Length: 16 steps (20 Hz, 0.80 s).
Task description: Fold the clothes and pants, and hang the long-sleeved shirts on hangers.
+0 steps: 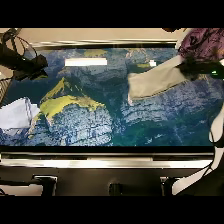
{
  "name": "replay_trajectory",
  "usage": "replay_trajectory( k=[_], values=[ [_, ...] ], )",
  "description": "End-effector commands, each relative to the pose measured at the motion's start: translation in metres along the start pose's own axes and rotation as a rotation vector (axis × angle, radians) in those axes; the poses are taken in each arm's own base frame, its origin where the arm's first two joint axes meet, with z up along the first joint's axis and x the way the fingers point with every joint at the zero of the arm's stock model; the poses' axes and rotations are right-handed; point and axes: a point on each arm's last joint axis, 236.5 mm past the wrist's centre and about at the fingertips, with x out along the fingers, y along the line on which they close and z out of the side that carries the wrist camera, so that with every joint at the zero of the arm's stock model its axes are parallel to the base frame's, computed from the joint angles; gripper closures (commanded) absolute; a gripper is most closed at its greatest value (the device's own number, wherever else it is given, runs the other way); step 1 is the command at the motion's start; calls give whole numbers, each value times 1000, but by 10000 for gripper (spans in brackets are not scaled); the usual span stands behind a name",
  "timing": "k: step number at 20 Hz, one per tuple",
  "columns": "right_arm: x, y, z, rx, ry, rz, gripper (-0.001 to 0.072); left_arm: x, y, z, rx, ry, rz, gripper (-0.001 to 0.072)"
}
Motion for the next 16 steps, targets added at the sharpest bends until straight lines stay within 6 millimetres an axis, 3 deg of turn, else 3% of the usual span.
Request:
replay_trajectory(
  k=[1,5,7,12,16],
  values=[
    [-66,-30,58,100,-172,-47,682,0,1,0,-1,1,4,690],
    [-146,-85,98,275,-348,-150,681,0,1,0,-1,1,4,690],
    [-178,-118,97,361,-373,-220,682,0,1,0,-1,1,4,690],
    [-232,-227,28,474,-247,-705,683,0,1,0,-1,2,4,690],
    [-243,-260,-22,544,-201,-844,683,0,1,0,-1,2,4,690]
  ],
)
